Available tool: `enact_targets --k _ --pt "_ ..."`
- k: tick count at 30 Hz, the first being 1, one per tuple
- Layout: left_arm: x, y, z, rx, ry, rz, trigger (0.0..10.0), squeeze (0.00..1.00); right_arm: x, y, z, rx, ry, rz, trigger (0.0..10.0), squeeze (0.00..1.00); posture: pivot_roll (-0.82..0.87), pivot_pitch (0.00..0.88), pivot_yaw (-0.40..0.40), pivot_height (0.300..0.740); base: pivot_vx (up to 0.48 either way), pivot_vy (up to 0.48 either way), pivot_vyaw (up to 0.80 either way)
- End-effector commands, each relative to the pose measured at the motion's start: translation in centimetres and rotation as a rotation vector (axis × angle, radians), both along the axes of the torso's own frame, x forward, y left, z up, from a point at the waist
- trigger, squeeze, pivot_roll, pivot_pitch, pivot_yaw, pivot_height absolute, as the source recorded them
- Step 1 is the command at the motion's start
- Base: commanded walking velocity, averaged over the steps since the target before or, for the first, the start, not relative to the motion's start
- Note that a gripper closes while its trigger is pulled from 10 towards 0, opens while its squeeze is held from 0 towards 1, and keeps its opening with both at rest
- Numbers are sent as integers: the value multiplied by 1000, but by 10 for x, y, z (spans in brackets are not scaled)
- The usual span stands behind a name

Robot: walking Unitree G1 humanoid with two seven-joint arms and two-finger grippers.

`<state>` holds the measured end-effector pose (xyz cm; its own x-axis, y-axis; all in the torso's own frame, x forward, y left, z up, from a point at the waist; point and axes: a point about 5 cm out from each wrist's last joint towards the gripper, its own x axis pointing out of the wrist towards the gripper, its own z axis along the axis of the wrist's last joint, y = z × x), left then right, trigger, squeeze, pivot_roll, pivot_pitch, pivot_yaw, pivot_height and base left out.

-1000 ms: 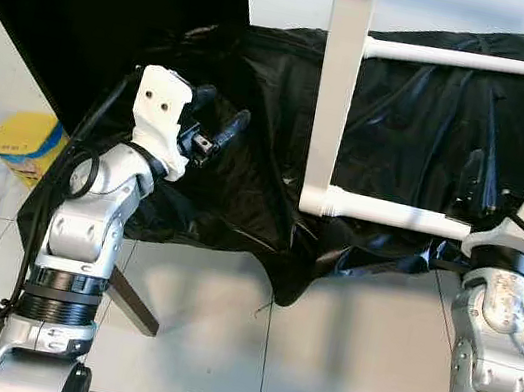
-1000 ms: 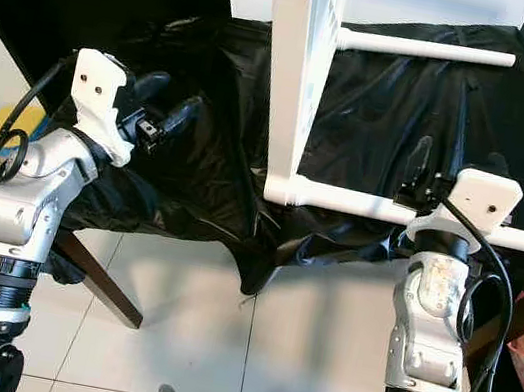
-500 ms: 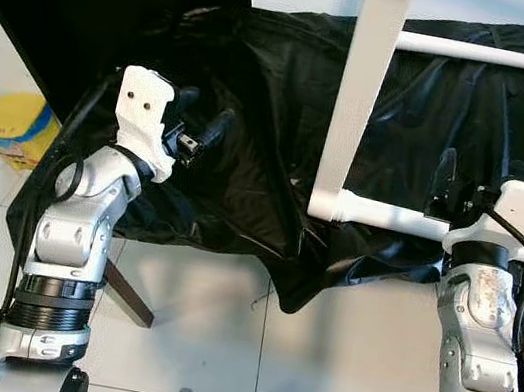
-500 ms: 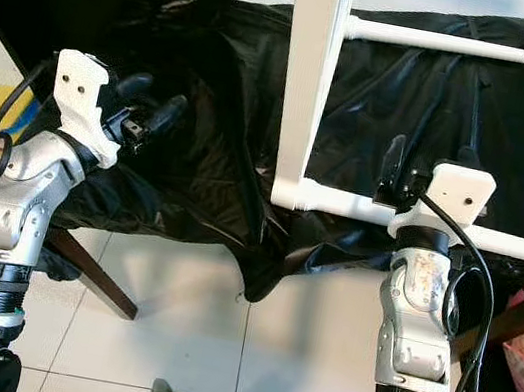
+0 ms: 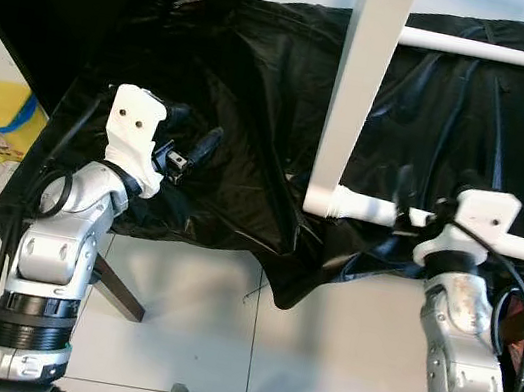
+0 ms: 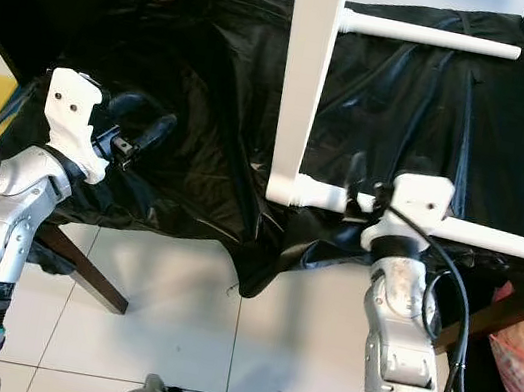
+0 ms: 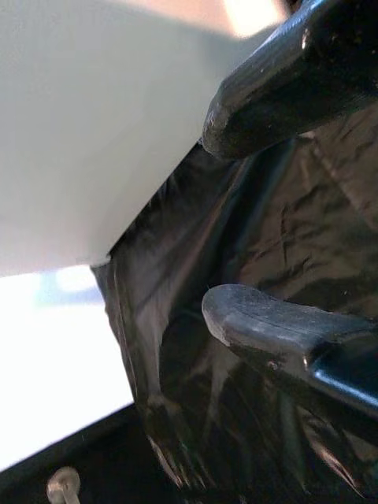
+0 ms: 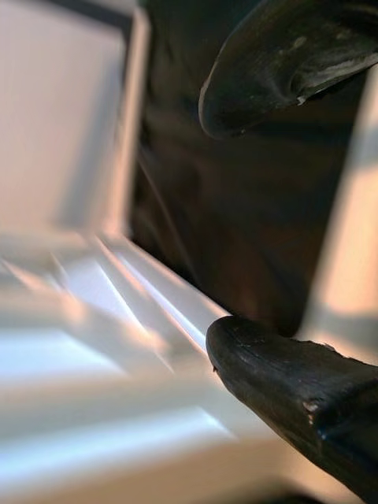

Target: Building children table

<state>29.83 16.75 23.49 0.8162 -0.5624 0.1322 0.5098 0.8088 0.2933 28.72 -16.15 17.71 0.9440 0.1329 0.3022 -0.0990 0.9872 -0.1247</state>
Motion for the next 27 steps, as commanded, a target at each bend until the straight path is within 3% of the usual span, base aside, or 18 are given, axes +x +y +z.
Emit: enact_targets --k 1,5,11,14,20,27 --pt "-5 -3 -2 24 20 -64 10000 0 0 9 -12 10 65 63 10000 0 -29 144 24 740 0 0 0" --pt "-6 -4 -5 22 42 -83 10000 0 2 13 -16 17 83 85 10000 0 -22 138 22 740 0 0 0" --pt "-12 -30 -9 47 79 -217 10000 0 15 38 -18 11 97 176 10000 0 -18 128 25 740 0 0 0" --pt "-13 -36 -10 50 90 -246 10000 0 20 48 -17 8 96 202 10000 0 -17 125 29 740 0 0 0" --pt "-15 -39 -9 49 100 -278 10000 0 32 70 -15 4 92 250 10000 0 -10 120 32 740 0 0 0" --pt "-17 -39 -8 49 108 -284 10000 0 42 78 -13 22 97 180 10000 0 -1 118 28 740 0 0 0"
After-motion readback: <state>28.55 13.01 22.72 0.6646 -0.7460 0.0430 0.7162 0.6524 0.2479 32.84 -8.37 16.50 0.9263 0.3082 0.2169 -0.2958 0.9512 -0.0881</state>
